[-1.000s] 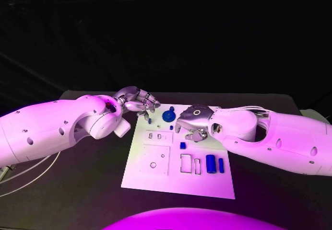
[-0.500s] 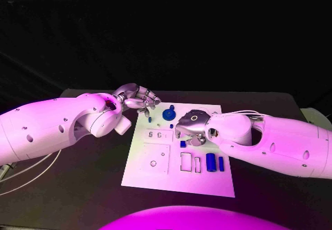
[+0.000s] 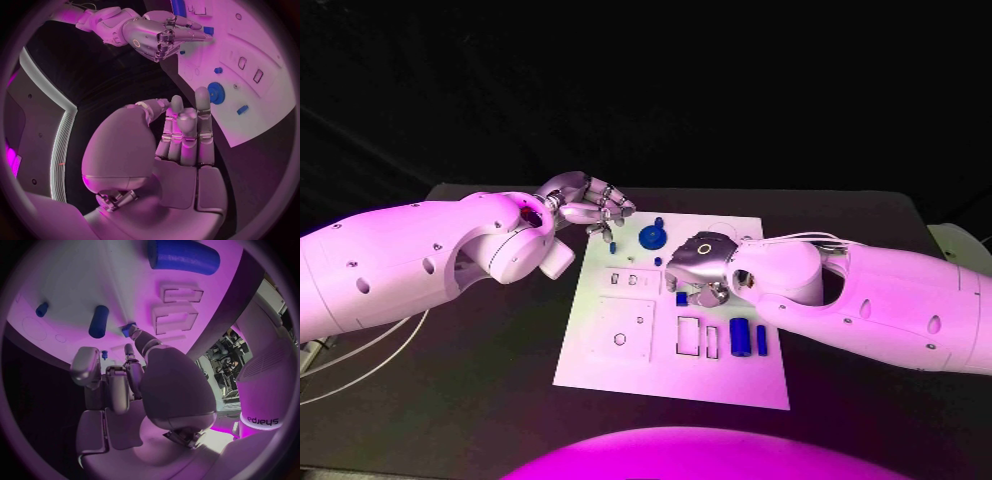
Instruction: Assemble the parts on the task board
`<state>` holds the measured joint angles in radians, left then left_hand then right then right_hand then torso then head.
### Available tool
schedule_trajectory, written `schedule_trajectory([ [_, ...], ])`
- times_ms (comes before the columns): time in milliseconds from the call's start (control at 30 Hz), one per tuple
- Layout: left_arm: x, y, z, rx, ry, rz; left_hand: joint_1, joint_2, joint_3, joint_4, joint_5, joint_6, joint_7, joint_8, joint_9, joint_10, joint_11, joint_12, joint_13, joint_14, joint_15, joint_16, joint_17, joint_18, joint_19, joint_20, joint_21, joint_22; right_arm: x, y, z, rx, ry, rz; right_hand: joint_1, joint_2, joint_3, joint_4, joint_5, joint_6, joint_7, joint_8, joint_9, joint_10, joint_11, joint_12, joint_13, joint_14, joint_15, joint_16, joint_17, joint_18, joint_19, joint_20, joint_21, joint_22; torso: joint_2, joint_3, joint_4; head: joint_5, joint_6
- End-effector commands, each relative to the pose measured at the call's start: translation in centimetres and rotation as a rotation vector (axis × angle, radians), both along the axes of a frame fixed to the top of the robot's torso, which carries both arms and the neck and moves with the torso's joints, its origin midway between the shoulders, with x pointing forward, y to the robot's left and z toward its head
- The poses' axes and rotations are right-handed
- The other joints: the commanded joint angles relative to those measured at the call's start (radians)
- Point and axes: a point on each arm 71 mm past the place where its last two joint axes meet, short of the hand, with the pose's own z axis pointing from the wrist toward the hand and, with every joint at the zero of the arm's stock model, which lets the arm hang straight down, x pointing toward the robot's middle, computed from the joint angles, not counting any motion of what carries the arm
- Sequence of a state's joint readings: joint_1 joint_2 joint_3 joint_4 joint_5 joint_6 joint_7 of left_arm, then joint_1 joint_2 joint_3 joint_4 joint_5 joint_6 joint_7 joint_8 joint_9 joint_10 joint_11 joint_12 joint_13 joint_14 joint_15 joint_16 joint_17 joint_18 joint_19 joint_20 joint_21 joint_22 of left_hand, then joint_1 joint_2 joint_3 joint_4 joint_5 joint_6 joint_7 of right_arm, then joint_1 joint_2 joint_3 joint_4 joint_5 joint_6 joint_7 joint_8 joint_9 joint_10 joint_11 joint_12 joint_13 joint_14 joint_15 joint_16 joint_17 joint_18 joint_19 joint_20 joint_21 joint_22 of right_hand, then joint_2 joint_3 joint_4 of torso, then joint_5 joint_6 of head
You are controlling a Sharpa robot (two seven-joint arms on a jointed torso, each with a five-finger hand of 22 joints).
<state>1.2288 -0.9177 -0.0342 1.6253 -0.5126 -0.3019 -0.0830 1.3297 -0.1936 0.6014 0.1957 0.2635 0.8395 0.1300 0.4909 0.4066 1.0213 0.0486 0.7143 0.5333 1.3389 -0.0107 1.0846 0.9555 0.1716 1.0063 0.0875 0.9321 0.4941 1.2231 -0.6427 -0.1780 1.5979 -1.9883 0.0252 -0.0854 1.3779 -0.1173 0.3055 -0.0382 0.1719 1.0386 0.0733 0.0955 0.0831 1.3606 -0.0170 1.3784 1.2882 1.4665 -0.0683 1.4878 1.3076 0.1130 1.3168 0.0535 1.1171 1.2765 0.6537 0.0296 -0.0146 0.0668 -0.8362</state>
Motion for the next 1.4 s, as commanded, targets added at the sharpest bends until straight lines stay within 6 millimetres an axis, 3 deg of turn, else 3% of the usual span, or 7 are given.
schedule_trajectory([
  [33, 0.0, -0.1, 0.0, -0.007, 0.006, -0.007, -0.007, 0.002, -0.005, 0.0, -0.006, 0.0, 0.006, -0.007, -0.002, 0.003, 0.006, -0.006, -0.002, 0.006, -0.001, 0.007, 0.002, 0.013, 0.008, 0.0, -0.007, -0.001, 0.0, 0.0, -0.3, -0.024, 0.004, 0.008, -0.004, 0.004, 0.004, -0.005, -0.005, 0.005, 0.0, 0.002, 0.002, 0.007, 0.003, 0.004, 0.002, 0.081, -0.001, 0.008, 0.176, -0.016, 0.006, 0.001, 0.006, 0.003, 0.0, 0.0003, 0.0004, 0.001, -0.002],
  [700, 0.0, 0.0, -0.1, 0.001, 0.022, -0.008, -0.009, 0.004, -0.007, 0.002, -0.006, 0.001, 0.006, -0.008, -0.003, 0.004, 0.007, -0.006, -0.004, 0.009, -0.001, 0.013, 0.009, 0.013, 0.009, 0.0, -0.007, -0.001, 0.0, 0.1, -1.1, -0.012, 0.013, 0.013, 0.004, 0.015, 0.014, -0.015, -0.006, 0.007, 0.001, 0.002, 0.003, 0.019, 0.003, 0.016, 0.021, 0.082, -0.001, 0.015, 0.183, -0.018, 0.011, 0.001, 0.019, 0.016, 0.0, -0.0004, 0.0021, 0.004, -0.006],
  [900, 0.0, 0.0, -0.1, 0.002, 0.024, -0.009, -0.009, 0.004, -0.007, 0.002, -0.006, 0.001, 0.006, -0.008, -0.004, 0.004, 0.007, -0.006, -0.004, 0.009, -0.001, 0.013, 0.01, 0.013, 0.009, 0.0, -0.007, -0.001, 0.0, 0.4, -1.2, -0.001, 0.009, 0.013, 0.001, 0.017, 0.015, -0.015, -0.007, 0.007, 0.003, 0.003, 0.004, 0.023, 0.004, 0.02, 0.026, 0.083, 0.0, 0.018, 0.185, -0.019, 0.014, 0.001, 0.024, 0.02, 0.0, -0.0006, 0.0001, 0.005, -0.005],
  [1400, 0.0, -0.1, -0.2, 0.004, 0.031, -0.014, -0.009, 0.005, -0.008, 0.003, -0.006, 0.0, 0.006, -0.008, -0.005, 0.005, 0.007, -0.006, -0.006, 0.01, -0.001, 0.014, 0.01, 0.013, 0.01, 0.0, -0.007, -0.002, 0.0, 0.8, -1.8, 0.006, 0.015, -0.01, -0.062, 0.014, -0.012, 0.016, -0.016, 0.018, 0.015, 0.007, 0.008, 0.035, 0.024, 0.03, 0.043, 0.086, 0.015, 0.03, 0.195, -0.022, 0.024, 0.005, 0.041, 0.039, -0.001, -0.0008, 0.0004, 0.006, -0.009],
])
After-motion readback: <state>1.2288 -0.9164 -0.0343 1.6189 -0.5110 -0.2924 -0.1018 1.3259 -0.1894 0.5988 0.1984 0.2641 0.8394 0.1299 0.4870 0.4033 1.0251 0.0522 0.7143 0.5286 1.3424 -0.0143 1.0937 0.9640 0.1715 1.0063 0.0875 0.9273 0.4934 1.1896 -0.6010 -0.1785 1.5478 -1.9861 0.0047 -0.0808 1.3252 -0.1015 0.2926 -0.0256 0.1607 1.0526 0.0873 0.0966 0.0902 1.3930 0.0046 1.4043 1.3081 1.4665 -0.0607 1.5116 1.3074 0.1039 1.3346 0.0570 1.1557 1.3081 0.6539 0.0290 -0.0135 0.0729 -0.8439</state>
